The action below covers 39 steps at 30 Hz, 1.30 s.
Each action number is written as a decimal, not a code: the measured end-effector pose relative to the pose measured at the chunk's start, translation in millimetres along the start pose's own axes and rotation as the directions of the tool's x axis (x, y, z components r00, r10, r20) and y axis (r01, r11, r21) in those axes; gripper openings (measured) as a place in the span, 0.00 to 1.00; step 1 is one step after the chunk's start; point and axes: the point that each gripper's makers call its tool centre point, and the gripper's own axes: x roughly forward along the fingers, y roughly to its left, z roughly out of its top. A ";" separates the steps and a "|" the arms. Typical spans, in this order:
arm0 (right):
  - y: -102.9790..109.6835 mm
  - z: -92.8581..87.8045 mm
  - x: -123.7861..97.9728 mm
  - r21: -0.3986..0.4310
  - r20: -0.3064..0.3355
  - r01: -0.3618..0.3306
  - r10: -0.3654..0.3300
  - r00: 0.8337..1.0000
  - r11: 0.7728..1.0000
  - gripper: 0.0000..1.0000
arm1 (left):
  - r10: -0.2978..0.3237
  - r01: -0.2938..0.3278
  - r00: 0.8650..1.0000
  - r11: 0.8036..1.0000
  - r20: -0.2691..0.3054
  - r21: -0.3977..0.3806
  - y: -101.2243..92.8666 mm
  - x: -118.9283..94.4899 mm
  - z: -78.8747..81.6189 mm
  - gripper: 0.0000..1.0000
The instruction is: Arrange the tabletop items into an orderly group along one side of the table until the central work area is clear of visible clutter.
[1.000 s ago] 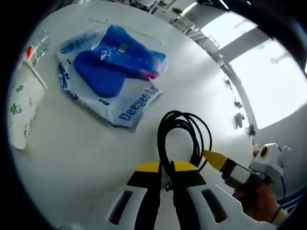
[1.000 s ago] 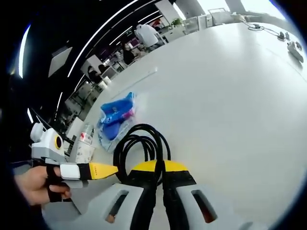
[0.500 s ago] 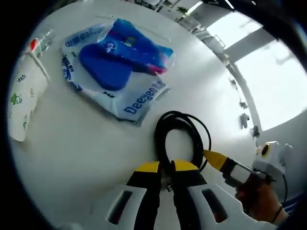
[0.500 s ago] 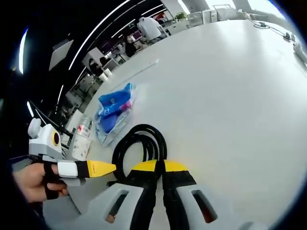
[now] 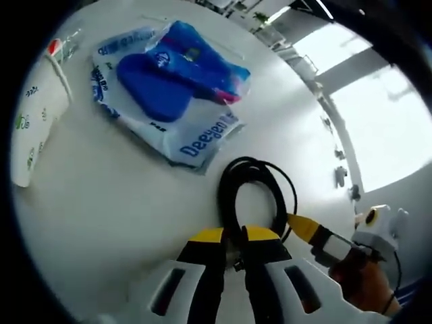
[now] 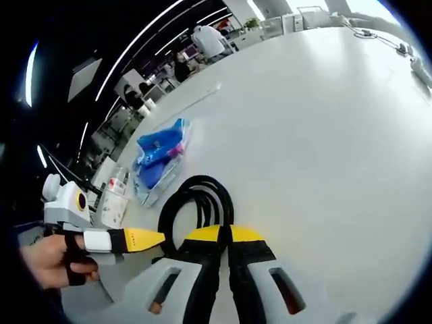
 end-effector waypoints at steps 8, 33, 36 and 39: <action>2.5 17.2 -2.6 -0.079 0.095 0.006 0.001 0.995 0.997 0.19 | -0.040 0.039 0.999 0.999 0.022 0.023 -7.7 -3.7 3.0 0.16; 64.3 47.3 -41.0 -0.260 0.309 0.101 -0.017 0.951 0.960 0.85 | -0.173 0.092 0.976 0.881 0.135 0.463 -20.1 -80.2 29.3 0.97; 68.4 48.6 -42.5 -0.268 0.310 0.105 -0.018 0.951 0.958 0.84 | -0.174 0.092 0.975 0.884 0.140 0.457 -16.6 -85.1 32.5 0.97; 72.7 49.9 -43.1 -0.279 0.307 0.106 -0.016 0.952 0.954 0.83 | -0.176 0.088 0.971 0.888 0.159 0.451 -13.1 -91.1 37.0 0.97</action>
